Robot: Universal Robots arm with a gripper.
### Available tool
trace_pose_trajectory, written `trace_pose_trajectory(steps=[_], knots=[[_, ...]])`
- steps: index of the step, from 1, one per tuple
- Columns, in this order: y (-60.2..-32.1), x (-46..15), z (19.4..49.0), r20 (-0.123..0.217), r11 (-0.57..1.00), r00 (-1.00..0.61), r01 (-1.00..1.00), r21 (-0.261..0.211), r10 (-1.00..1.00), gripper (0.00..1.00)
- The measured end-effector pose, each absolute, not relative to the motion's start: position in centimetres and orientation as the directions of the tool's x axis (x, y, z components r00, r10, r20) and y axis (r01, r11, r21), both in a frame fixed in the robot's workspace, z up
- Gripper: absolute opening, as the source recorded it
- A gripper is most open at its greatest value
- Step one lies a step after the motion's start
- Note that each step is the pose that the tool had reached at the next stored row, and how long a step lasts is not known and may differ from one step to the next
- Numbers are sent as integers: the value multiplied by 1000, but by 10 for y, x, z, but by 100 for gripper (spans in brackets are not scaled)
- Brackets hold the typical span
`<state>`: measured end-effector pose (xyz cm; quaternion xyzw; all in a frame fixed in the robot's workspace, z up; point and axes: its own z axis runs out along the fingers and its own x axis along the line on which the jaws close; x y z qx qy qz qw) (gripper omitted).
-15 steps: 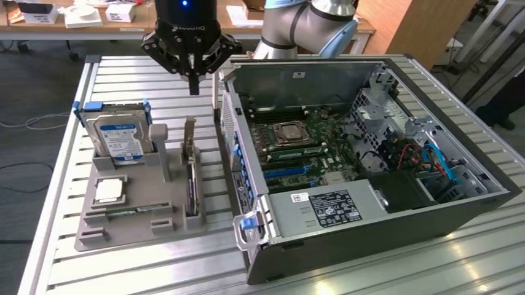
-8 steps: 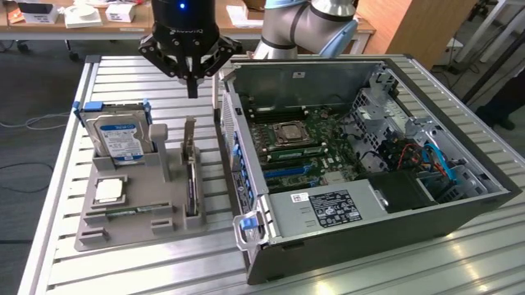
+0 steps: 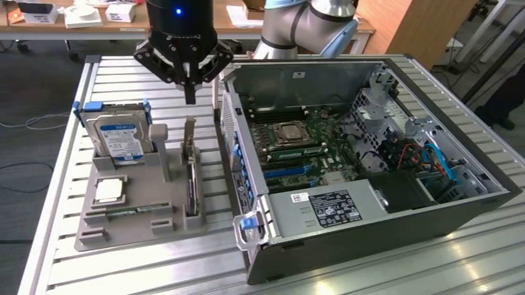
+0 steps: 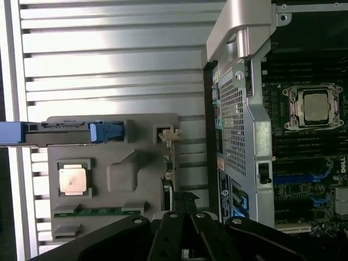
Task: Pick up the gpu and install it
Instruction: 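Reach for the gpu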
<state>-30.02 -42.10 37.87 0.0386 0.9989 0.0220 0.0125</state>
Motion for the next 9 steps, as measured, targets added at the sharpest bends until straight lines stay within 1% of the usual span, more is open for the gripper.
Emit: trace_pose_trajectory(steps=[9], knots=[[-435,-303,379,-23,996,-997,76,45,78,11]])
